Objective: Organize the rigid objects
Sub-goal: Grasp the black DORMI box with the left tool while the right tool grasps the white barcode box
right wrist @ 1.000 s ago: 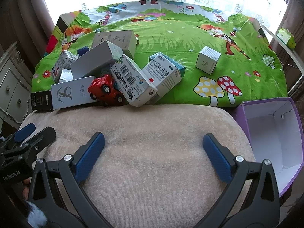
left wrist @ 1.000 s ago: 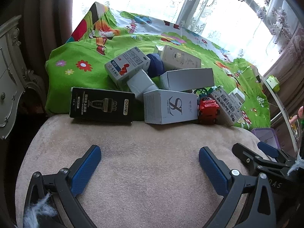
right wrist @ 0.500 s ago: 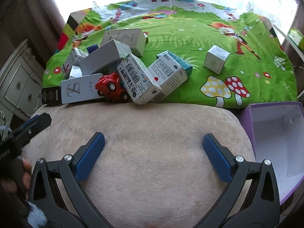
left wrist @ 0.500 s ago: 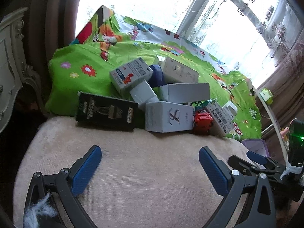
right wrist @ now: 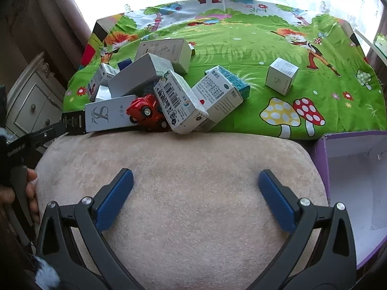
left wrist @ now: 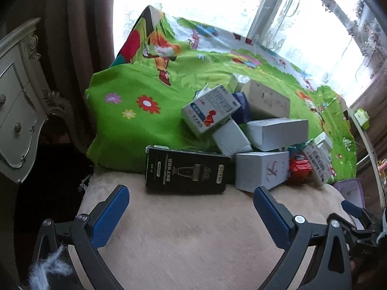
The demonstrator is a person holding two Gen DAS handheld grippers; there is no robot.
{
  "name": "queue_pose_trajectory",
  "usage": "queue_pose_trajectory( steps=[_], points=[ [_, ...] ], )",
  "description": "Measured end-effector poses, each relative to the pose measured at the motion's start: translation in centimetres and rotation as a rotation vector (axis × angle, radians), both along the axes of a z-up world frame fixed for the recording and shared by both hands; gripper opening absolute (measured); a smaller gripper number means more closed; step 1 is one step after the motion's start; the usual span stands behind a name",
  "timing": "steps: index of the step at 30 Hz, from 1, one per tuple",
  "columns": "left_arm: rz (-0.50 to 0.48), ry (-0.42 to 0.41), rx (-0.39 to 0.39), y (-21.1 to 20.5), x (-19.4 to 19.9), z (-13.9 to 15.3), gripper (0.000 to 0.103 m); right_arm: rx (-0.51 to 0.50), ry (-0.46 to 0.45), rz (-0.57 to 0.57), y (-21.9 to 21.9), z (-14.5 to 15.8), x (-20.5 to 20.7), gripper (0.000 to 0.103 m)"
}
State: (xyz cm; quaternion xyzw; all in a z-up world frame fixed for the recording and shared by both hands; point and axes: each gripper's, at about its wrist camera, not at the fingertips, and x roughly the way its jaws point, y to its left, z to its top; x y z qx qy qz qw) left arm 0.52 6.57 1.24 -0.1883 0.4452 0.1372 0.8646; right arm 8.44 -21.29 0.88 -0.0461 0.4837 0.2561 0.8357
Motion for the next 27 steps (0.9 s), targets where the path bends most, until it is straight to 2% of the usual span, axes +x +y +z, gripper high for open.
queue_pose_trajectory(
  steps=[7, 23, 26, 27],
  points=[
    [-0.008, 0.049, -0.003, 0.6, 1.5, -0.9, 0.103, 0.000, -0.002, 0.003, 0.0, 0.0, 0.0, 0.103],
    [-0.011, 0.141, 0.047, 0.6, 4.1, -2.5, 0.103, 0.000, -0.020, 0.012, -0.3, 0.6, -0.2, 0.103],
    [-0.024, 0.150, 0.069, 0.2, 4.3, -2.6, 0.098, -0.003, -0.048, 0.024, -0.3, 1.3, -0.2, 0.099],
    [-0.029, 0.152, 0.070, 0.1, 4.3, -2.7, 0.093, -0.005, -0.062, 0.030, -0.3, 1.6, -0.2, 0.096]
  ],
)
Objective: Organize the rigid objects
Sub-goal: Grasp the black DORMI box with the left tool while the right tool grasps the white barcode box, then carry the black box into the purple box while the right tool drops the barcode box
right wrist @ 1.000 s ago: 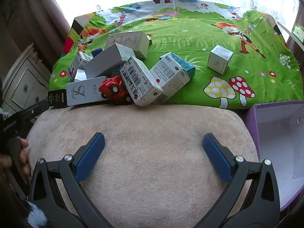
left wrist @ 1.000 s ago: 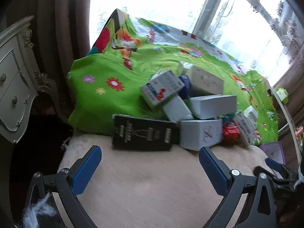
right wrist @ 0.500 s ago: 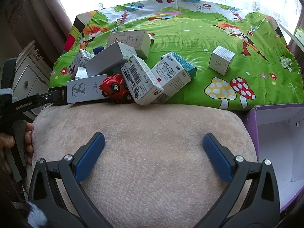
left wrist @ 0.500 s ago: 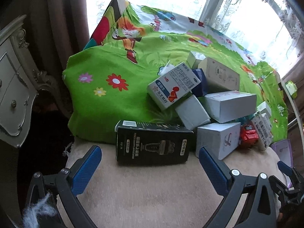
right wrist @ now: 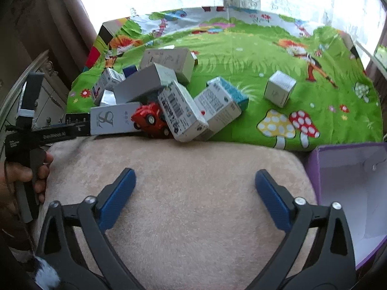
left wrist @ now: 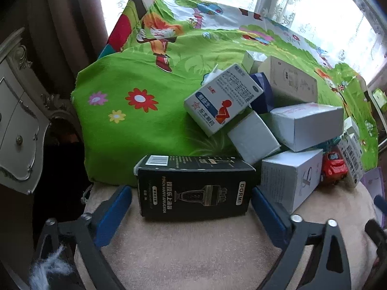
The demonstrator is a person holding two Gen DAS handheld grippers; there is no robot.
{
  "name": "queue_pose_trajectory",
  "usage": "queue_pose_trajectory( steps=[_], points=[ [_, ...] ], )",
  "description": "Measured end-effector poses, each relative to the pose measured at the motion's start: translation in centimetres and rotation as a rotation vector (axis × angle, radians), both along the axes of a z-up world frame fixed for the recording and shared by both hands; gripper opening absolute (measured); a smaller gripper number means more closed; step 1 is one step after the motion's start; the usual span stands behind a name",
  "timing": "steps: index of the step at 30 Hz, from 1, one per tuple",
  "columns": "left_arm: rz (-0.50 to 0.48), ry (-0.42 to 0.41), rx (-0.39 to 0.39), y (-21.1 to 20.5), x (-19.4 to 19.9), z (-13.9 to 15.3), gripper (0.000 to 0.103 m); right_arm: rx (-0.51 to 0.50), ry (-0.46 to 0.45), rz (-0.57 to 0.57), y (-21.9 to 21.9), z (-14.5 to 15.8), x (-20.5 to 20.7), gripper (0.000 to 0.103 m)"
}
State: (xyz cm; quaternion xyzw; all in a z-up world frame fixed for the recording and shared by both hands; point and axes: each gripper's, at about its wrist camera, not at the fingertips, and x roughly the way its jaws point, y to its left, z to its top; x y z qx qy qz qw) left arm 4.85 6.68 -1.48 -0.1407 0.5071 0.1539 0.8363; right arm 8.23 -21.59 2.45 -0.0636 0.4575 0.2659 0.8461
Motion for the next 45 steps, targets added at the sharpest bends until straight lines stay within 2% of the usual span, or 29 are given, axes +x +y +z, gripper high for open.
queue_pose_trajectory(
  steps=[2, 5, 12, 22, 24, 26, 32, 38, 45],
  points=[
    [-0.001, 0.001, -0.004, 0.1, -0.1, -0.1, 0.088, -0.012, -0.025, 0.026, 0.3, 0.3, 0.0, 0.092],
    [0.002, -0.008, -0.004, 0.1, -0.3, -0.1, 0.088, -0.077, -0.092, 0.078, 1.4, 0.7, 0.0, 0.085],
    [0.027, -0.051, -0.009, 0.1, -1.2, 0.4, 0.087, -0.243, -0.249, 0.185, 4.6, 1.0, 0.5, 0.085],
    [0.079, -0.114, -0.029, 0.2, -2.8, 1.1, 0.087, -0.296, -0.210, 0.229, 6.7, -1.0, 2.7, 0.064],
    [0.087, -0.125, -0.028, 0.2, -3.1, 1.2, 0.087, -0.299, -0.195, 0.241, 6.9, -1.4, 2.8, 0.049],
    [0.097, -0.135, -0.033, 0.1, -3.4, 1.3, 0.087, -0.292, -0.171, 0.251, 6.9, -1.8, 3.0, 0.041],
    [0.148, -0.192, -0.014, -0.1, -4.5, 2.3, 0.087, -0.218, -0.164, 0.270, 6.1, -1.4, 2.4, 0.040],
    [0.171, -0.276, 0.016, -1.2, -5.8, 3.9, 0.087, -0.102, -0.141, 0.226, 3.7, -0.4, 1.7, 0.040],
    [0.090, -0.365, 0.034, -4.5, -6.1, 5.8, 0.087, 0.033, -0.109, 0.135, -0.5, 0.8, 0.9, 0.037]
  ],
)
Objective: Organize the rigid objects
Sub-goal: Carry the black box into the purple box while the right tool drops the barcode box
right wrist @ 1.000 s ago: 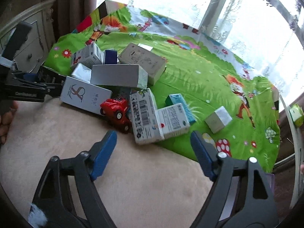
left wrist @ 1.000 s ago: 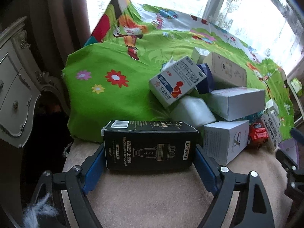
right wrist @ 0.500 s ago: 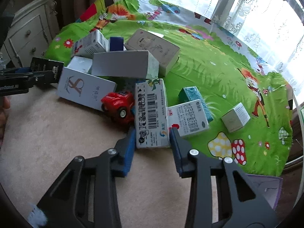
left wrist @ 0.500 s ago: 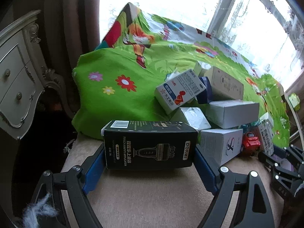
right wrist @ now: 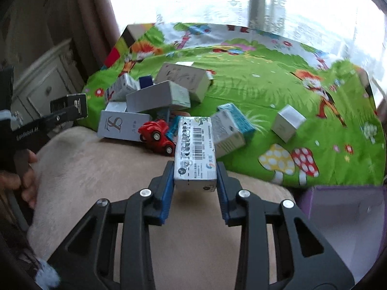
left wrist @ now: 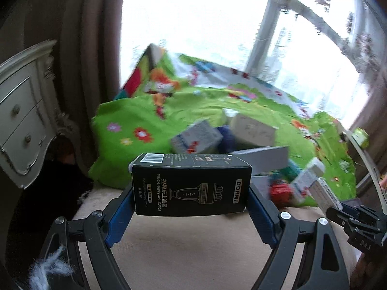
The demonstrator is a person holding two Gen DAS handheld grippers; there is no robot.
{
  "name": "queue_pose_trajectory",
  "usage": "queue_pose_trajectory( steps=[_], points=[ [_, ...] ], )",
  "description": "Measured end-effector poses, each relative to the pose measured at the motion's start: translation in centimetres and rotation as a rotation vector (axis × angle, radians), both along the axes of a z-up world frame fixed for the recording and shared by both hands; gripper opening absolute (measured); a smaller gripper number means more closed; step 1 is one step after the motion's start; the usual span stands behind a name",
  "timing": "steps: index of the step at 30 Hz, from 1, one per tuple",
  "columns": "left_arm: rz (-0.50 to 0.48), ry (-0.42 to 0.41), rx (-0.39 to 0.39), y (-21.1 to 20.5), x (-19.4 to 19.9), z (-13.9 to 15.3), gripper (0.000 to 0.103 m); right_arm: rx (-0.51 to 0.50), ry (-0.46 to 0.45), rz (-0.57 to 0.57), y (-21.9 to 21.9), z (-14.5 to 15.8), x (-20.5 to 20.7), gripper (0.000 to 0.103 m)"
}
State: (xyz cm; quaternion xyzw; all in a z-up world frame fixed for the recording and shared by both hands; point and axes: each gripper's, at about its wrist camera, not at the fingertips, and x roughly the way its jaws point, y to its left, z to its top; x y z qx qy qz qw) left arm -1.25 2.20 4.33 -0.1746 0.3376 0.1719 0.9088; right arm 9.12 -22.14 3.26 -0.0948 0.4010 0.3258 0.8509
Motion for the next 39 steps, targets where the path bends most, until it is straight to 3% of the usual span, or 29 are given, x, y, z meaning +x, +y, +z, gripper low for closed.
queue_pose_trajectory(
  steps=[9, 16, 27, 37, 39],
  points=[
    [-0.198, -0.040, 0.025, -6.4, 1.6, 1.5, 0.087, 0.083, 0.059, -0.144, -6.4, 0.0, -0.1, 0.037],
    [-0.398, -0.016, -0.032, -11.8, 3.6, 1.4, 0.087, 0.096, 0.123, -0.304, -12.5, -1.4, 0.6, 0.037],
    [-0.672, 0.017, -0.055, -21.1, 6.9, 1.7, 0.087, 0.081, 0.131, -0.512, -20.7, -2.5, 1.1, 0.037],
    [-0.929, 0.017, -0.040, -29.6, 8.0, 1.8, 0.089, 0.135, 0.118, -0.663, -25.9, -1.8, 1.2, 0.037],
    [-0.968, 0.026, -0.038, -31.0, 8.3, 1.7, 0.093, 0.132, 0.112, -0.688, -26.7, -1.7, 1.3, 0.045]
  ],
)
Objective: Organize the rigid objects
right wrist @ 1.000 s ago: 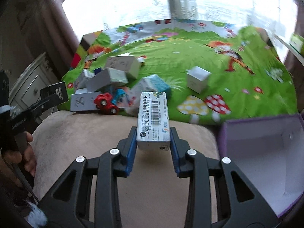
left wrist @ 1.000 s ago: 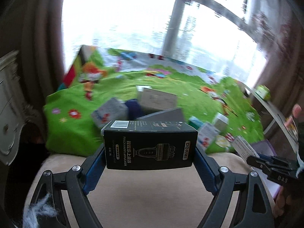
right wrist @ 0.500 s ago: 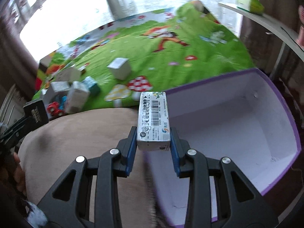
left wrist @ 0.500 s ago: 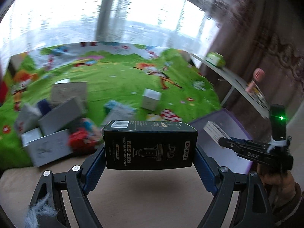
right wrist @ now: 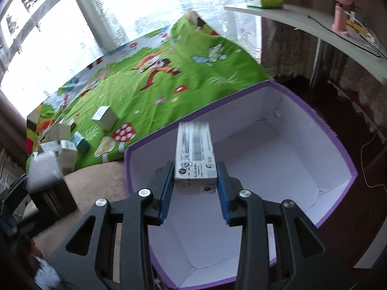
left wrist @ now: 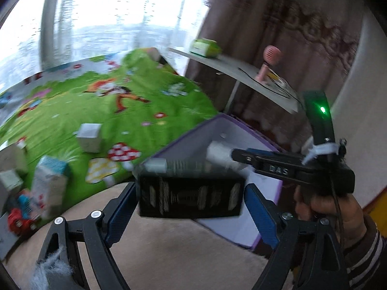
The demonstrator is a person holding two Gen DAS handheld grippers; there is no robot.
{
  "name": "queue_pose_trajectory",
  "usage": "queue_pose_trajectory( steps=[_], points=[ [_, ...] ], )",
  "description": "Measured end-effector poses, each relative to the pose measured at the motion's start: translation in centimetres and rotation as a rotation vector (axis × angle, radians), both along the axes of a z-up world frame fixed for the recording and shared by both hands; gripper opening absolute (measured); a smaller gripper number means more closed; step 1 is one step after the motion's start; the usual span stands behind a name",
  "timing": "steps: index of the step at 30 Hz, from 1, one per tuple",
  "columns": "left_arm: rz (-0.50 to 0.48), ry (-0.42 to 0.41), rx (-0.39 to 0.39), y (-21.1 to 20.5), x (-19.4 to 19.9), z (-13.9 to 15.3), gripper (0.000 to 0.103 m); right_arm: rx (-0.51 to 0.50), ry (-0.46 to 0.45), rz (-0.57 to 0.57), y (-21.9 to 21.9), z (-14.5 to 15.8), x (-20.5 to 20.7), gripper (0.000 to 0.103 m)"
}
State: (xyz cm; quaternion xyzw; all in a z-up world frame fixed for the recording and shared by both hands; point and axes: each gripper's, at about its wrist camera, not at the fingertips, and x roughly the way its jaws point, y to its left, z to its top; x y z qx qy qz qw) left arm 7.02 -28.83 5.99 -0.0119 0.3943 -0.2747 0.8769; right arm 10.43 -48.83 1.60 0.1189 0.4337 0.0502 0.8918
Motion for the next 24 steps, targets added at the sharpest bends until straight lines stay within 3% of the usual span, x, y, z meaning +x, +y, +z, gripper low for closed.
queue_pose_trajectory(
  steps=[1, 3, 5, 14, 24],
  points=[
    [-0.004, 0.001, 0.004, -0.3, 0.0, 0.0, 0.095, 0.004, 0.000, -0.006, -0.3, 0.0, 0.0, 0.050],
    [-0.010, -0.001, 0.012, -0.5, -0.3, -0.1, 0.097, 0.021, -0.011, -0.024, -1.0, 0.1, -0.1, 0.071],
    [0.004, 0.000, 0.008, -0.1, -0.4, -0.1, 0.100, 0.026, -0.025, -0.027, -1.2, 0.3, -0.2, 0.075],
    [0.038, 0.027, -0.062, 2.1, -0.4, -0.1, 0.101, 0.046, -0.024, 0.019, 0.1, 0.0, -0.1, 0.076],
    [0.183, 0.038, -0.122, 8.2, -1.0, -0.2, 0.101, 0.090, -0.016, 0.122, 3.1, -0.1, -0.1, 0.076]
  ],
)
